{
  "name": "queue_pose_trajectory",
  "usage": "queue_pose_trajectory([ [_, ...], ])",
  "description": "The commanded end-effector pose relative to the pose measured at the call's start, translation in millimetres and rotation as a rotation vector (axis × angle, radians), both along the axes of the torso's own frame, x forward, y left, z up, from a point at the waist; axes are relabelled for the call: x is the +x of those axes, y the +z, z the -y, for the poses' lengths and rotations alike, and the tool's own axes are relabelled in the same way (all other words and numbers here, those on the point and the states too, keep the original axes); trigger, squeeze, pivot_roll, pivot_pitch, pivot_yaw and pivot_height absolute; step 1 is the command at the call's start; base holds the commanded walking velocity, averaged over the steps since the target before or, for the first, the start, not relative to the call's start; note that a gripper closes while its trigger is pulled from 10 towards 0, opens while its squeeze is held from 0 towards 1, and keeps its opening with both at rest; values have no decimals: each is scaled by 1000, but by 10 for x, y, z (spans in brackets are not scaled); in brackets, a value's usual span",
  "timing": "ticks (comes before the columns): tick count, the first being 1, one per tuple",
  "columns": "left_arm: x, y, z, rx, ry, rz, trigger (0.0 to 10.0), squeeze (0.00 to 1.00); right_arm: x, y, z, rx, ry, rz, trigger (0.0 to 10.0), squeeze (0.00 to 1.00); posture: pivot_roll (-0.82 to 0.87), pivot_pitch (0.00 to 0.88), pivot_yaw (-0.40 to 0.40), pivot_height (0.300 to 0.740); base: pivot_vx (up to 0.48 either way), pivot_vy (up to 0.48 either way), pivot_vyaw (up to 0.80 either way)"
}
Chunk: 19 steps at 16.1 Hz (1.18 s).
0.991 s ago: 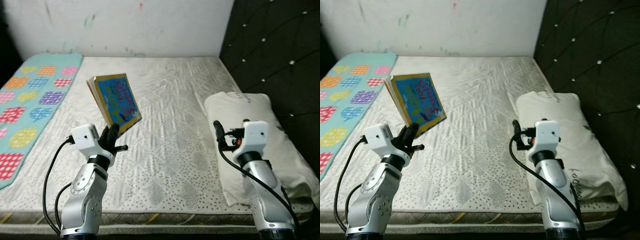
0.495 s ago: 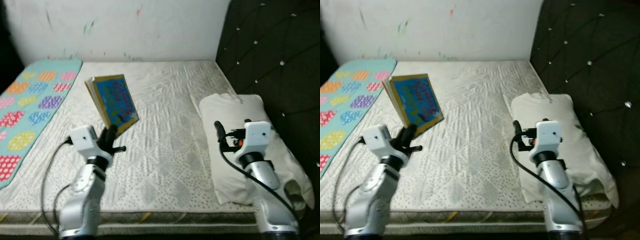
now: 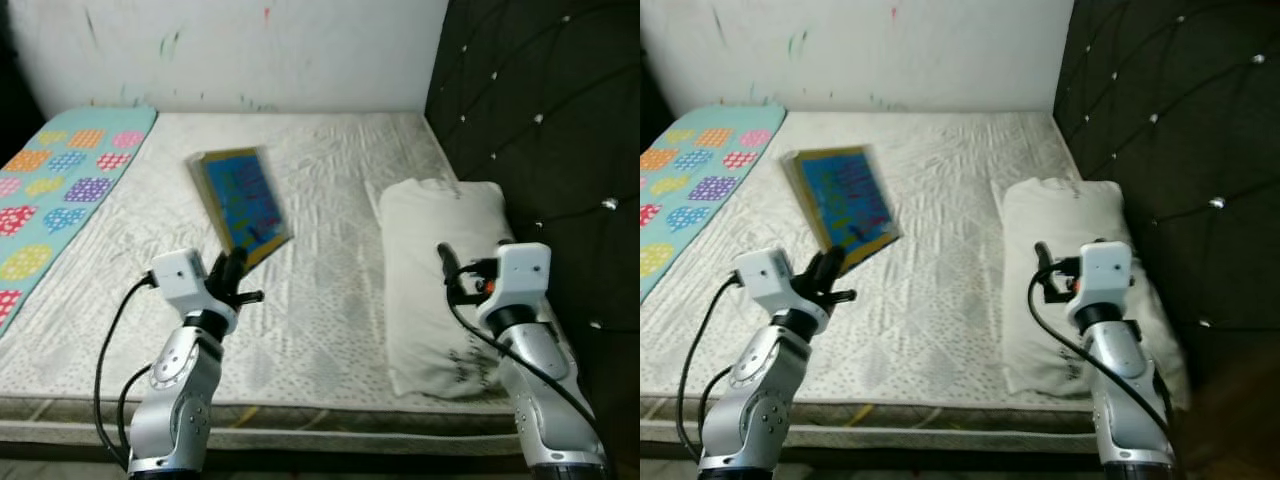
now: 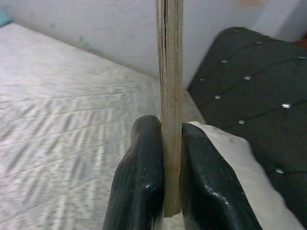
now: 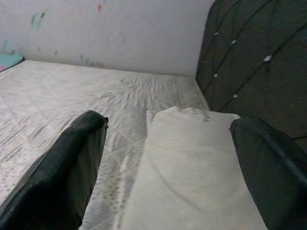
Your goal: Clean up the room
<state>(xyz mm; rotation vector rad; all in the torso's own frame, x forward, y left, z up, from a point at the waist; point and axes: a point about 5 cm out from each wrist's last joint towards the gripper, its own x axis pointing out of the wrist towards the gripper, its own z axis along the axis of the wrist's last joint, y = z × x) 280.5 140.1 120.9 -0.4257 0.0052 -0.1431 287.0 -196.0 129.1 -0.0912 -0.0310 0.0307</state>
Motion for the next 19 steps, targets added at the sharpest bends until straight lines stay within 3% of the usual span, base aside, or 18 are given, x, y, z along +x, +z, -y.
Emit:
queue_pose_trajectory([
  [1, 9, 98, -41, -2, 20, 48, 10000, 0, 10, 33, -37, 0, 19, 8, 10000, 0, -80, 0, 12, 740, 0, 0, 0],
  [19, -77, 66, -72, -34, -2, -4, 10000, 0, -82, -33, 31, 15, -22, -41, 10000, 0, -73, 10, 4, 740, 0, -16, -44],
])
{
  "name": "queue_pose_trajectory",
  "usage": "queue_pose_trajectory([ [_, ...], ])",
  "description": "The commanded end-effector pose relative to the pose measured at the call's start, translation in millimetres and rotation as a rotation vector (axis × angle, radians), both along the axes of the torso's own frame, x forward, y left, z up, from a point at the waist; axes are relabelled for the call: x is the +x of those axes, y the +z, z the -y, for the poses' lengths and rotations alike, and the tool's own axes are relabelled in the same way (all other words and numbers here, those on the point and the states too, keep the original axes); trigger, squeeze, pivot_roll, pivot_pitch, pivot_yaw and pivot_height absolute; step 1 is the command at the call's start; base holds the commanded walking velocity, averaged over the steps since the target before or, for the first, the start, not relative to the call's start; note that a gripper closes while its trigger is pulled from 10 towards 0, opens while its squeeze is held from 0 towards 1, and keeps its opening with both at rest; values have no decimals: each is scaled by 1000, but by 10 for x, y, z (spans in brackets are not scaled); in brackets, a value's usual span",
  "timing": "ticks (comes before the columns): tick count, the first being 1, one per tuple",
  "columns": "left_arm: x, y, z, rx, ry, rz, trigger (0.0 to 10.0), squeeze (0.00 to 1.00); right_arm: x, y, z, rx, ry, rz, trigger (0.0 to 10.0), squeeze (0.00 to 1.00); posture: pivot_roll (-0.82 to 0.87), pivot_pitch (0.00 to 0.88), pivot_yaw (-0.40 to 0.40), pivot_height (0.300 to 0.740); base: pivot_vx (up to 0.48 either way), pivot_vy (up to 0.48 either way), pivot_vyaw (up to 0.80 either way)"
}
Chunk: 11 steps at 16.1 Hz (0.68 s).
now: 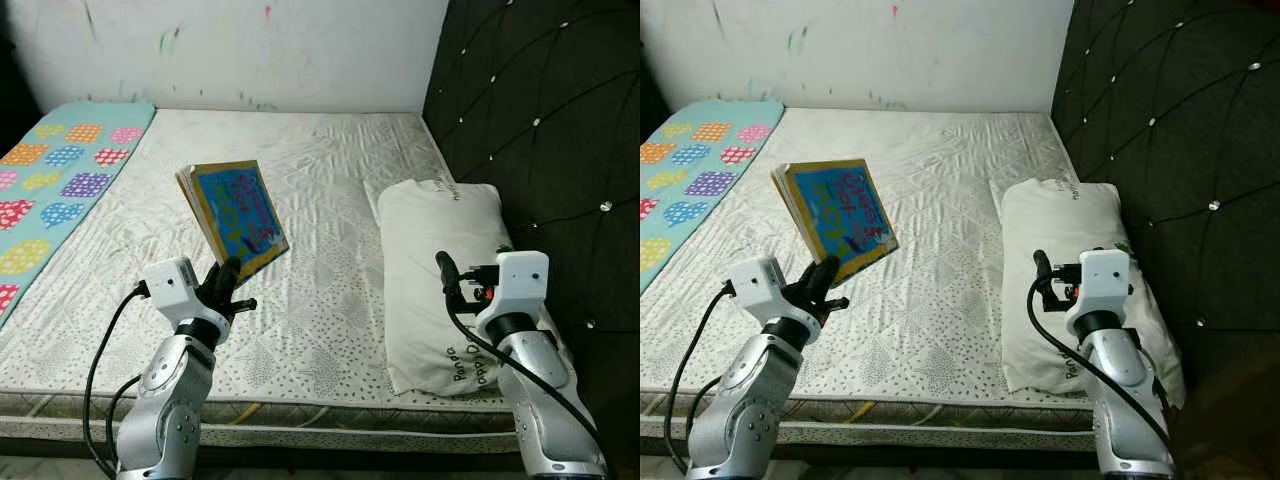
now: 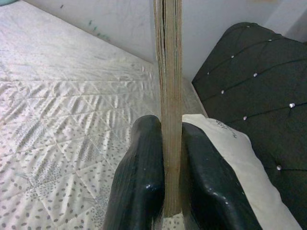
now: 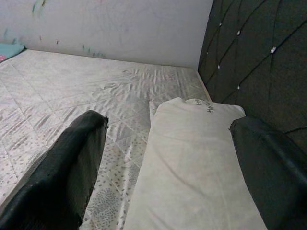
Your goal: Clean up the room
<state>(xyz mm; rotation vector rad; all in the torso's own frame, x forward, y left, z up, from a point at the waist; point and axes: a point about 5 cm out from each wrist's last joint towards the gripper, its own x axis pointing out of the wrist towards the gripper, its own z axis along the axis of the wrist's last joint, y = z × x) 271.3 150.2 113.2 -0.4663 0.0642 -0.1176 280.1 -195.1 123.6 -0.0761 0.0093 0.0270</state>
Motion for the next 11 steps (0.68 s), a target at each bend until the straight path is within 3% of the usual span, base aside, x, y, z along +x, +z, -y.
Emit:
queue_pose_trajectory([
  [1, 9, 143, 31, 3, -14, 60, 10000, 0, -20, 16, 46, -5, -19, -4, 10000, 0, -73, 12, 3, 740, 0, -311, -800],
  [6, 5, 139, 31, 2, -13, 55, 10000, 0, -30, 27, 46, -6, -20, -1, 10000, 0, -75, 15, 3, 740, 0, -358, -121],
  [11, -7, 156, 36, 8, -5, 82, 10000, 0, -26, 38, 46, -10, -17, 2, 10000, 0, -75, 13, -1, 740, 0, 0, 0],
])
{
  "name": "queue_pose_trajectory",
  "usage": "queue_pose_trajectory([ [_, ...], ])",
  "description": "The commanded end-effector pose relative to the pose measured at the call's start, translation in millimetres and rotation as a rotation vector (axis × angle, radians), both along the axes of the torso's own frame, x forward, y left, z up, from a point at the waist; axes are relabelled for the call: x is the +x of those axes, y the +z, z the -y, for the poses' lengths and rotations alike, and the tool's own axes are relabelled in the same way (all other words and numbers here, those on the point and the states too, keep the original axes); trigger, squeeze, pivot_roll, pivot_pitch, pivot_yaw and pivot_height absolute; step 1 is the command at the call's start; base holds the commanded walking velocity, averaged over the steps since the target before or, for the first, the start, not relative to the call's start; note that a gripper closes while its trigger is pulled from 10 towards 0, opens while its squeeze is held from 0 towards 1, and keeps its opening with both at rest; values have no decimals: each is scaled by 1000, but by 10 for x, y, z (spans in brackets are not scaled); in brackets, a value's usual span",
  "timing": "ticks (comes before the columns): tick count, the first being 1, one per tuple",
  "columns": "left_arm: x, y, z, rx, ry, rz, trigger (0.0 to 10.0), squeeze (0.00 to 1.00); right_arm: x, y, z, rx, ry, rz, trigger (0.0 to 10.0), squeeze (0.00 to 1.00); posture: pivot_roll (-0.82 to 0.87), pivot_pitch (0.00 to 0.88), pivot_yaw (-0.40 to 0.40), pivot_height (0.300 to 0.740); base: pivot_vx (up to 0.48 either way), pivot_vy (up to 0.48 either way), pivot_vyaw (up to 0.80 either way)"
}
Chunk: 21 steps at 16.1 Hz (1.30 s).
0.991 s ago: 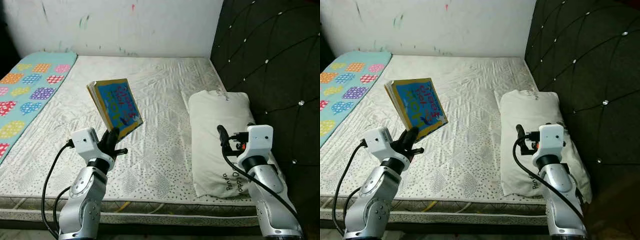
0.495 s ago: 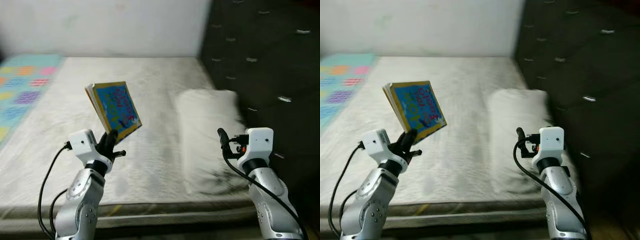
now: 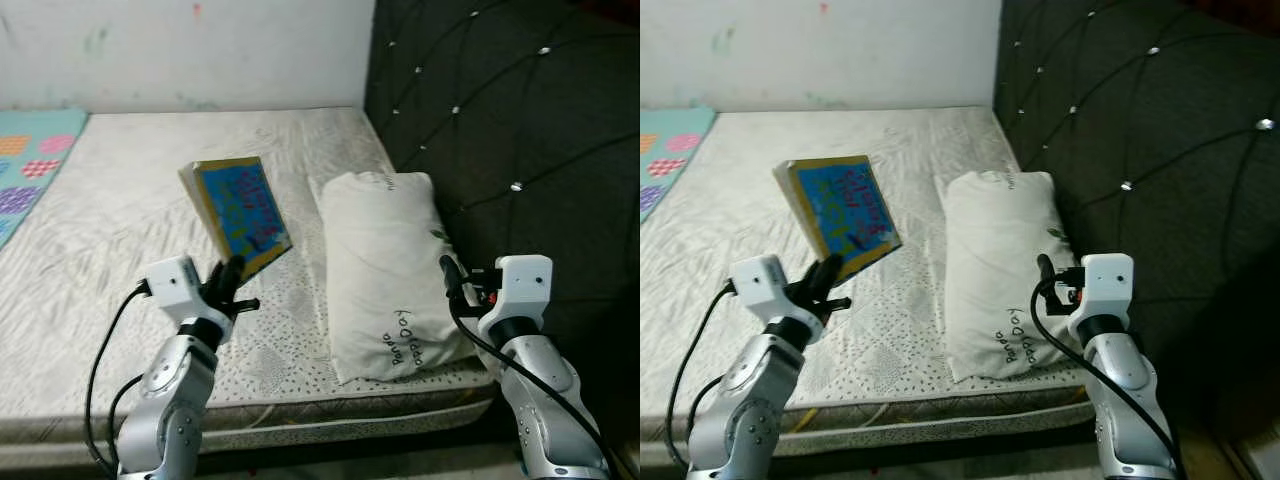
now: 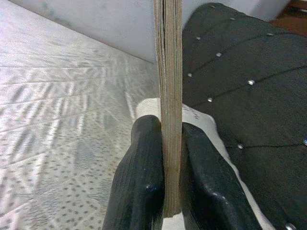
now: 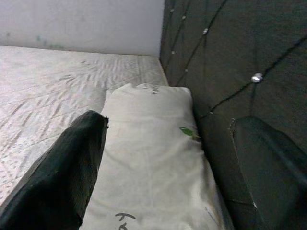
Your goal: Clean up the room
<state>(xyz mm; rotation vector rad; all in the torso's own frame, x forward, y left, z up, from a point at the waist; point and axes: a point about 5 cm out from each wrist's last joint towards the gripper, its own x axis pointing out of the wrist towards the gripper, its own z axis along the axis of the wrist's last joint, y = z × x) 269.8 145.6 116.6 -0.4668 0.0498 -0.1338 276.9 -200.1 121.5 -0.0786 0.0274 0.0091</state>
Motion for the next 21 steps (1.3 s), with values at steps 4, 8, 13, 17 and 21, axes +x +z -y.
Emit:
queue_pose_trajectory([
  [4, -15, 126, 11, 5, 0, 66, 10000, 0, 10, 62, 1, -6, 0, 19, 10000, 0, -71, 13, -4, 740, 0, 0, 0],
  [8, -21, 125, 18, 13, -6, 72, 10000, 0, 25, 64, -29, 2, 11, 20, 10000, 0, -69, 9, -5, 740, 0, 0, 0],
  [13, -15, 131, 34, 15, -16, 80, 10000, 0, 43, 66, -32, 0, 17, 21, 10000, 0, -72, 2, -6, 740, 0, 0, 0],
  [17, 0, 130, 54, 8, -20, 79, 10000, 0, 86, 103, -50, 4, 26, 33, 10000, 0, -75, 3, -7, 740, 0, 0, 0],
  [21, -48, 87, 22, 10, -1, 59, 10000, 0, 50, 84, -120, 49, 61, 21, 10000, 0, -70, 14, -9, 740, 0, 0, 0],
])
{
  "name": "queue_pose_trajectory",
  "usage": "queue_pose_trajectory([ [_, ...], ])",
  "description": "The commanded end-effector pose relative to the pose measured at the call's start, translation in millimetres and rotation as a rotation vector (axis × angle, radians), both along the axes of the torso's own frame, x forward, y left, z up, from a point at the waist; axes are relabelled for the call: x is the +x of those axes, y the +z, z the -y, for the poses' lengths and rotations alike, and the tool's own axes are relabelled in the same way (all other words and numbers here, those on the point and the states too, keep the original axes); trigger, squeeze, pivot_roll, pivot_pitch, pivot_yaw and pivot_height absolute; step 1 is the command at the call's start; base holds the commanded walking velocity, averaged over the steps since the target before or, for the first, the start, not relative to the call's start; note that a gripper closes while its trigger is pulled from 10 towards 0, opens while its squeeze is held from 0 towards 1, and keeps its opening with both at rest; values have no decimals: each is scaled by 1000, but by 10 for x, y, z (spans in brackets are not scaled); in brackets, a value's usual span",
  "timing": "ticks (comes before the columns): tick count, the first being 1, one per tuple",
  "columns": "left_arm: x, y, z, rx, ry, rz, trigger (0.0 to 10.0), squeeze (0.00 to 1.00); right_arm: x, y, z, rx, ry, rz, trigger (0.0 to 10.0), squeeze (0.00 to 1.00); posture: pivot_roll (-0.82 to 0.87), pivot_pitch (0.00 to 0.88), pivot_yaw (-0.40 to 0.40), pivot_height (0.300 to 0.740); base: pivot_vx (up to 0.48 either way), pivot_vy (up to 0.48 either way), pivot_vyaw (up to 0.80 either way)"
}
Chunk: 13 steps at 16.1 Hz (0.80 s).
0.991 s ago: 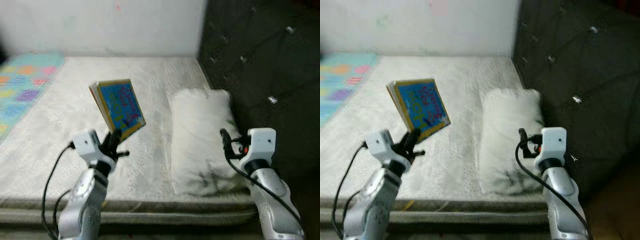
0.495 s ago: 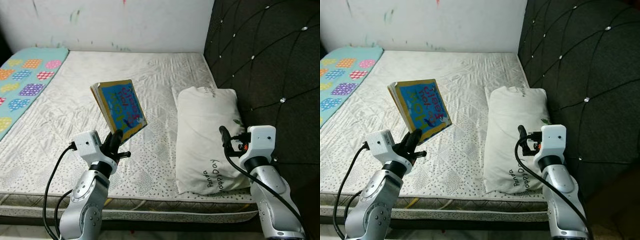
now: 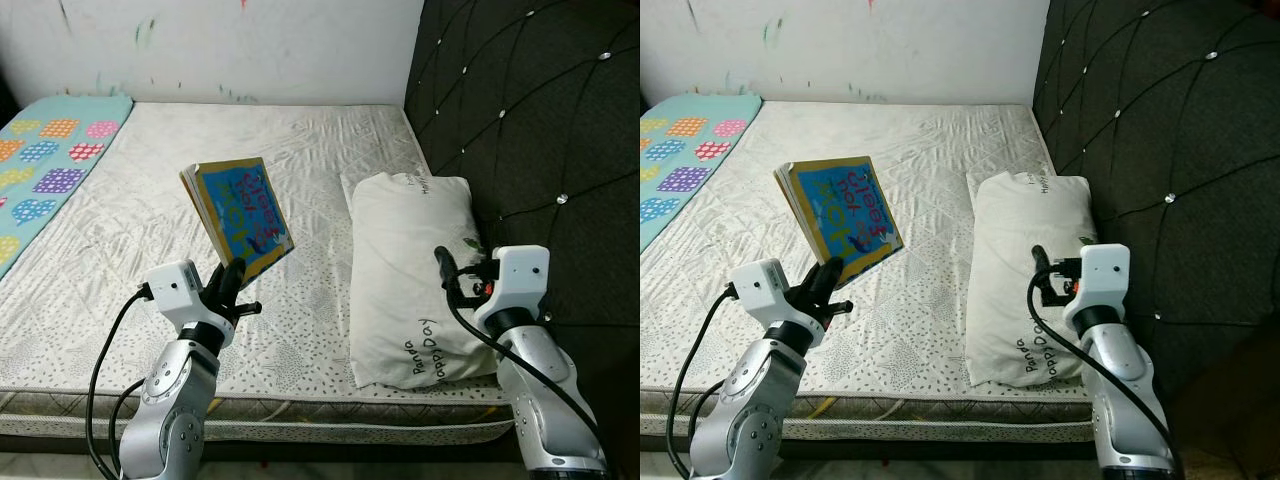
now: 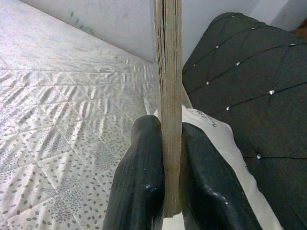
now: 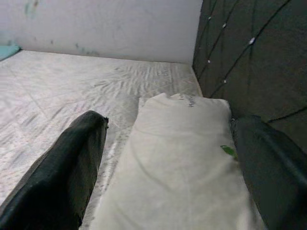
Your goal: Clean up the room
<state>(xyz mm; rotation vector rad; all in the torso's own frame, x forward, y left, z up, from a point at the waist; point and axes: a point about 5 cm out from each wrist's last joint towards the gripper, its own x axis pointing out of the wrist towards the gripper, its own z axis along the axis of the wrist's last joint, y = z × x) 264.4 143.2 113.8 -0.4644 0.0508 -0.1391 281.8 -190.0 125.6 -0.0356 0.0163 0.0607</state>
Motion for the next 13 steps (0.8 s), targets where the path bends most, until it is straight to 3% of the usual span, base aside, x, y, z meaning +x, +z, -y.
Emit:
queue_pose_trajectory([
  [1, -22, 101, -5, 8, 7, 50, 10000, 0, -35, 13, -56, 15, 37, -3, 10000, 0, -66, 31, -12, 740, 0, 0, 0],
  [7, -93, 90, -17, 5, 27, 29, 10000, 0, -168, -62, -101, 13, 109, -59, 10000, 0, -71, 86, -19, 710, 0, 0, 0],
  [13, -173, 125, -37, -2, 48, 33, 10000, 0, -205, -55, -96, -1, 136, -80, 10000, 0, -60, 121, -37, 710, 0, 0, 0],
])
